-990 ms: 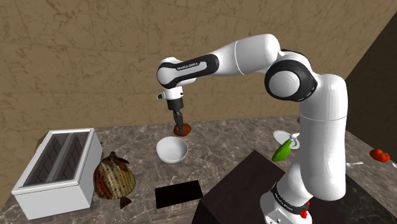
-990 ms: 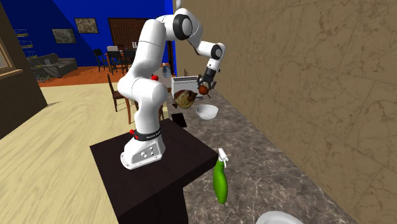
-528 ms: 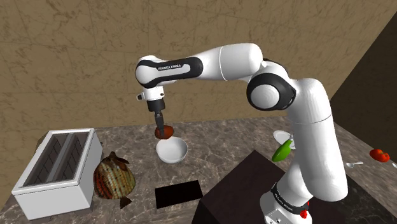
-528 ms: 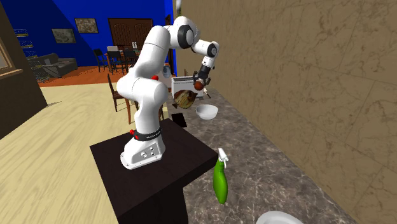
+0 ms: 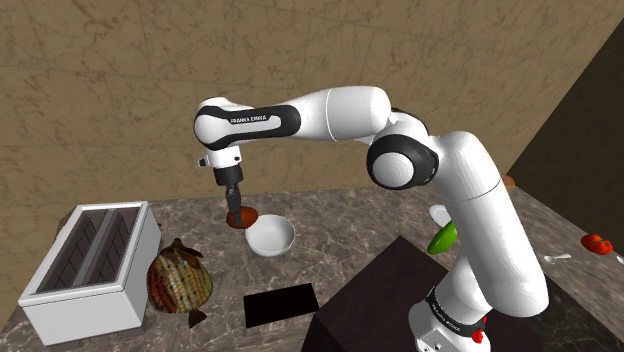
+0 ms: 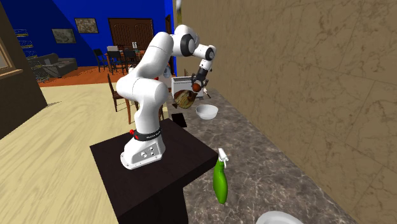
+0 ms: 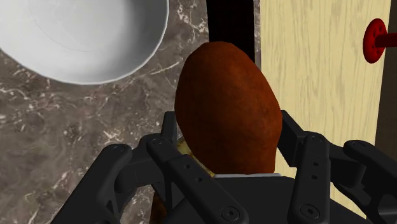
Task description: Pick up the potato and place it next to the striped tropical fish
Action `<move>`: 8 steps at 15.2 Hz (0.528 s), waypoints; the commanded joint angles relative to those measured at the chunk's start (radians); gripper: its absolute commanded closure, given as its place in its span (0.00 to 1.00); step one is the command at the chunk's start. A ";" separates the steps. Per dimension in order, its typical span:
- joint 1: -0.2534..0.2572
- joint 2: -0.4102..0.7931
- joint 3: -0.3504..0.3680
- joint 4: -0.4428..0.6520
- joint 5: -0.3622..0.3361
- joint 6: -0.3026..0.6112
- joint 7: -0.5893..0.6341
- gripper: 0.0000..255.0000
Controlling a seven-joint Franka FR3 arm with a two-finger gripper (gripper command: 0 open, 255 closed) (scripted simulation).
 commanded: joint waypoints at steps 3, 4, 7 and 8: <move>0.001 0.020 0.000 -0.019 0.001 0.039 -0.009 1.00; 0.001 0.026 0.000 -0.022 0.001 0.047 -0.011 1.00; 0.002 0.044 0.000 -0.031 0.002 0.074 -0.017 1.00; 0.002 0.050 0.000 -0.034 0.002 0.083 -0.018 1.00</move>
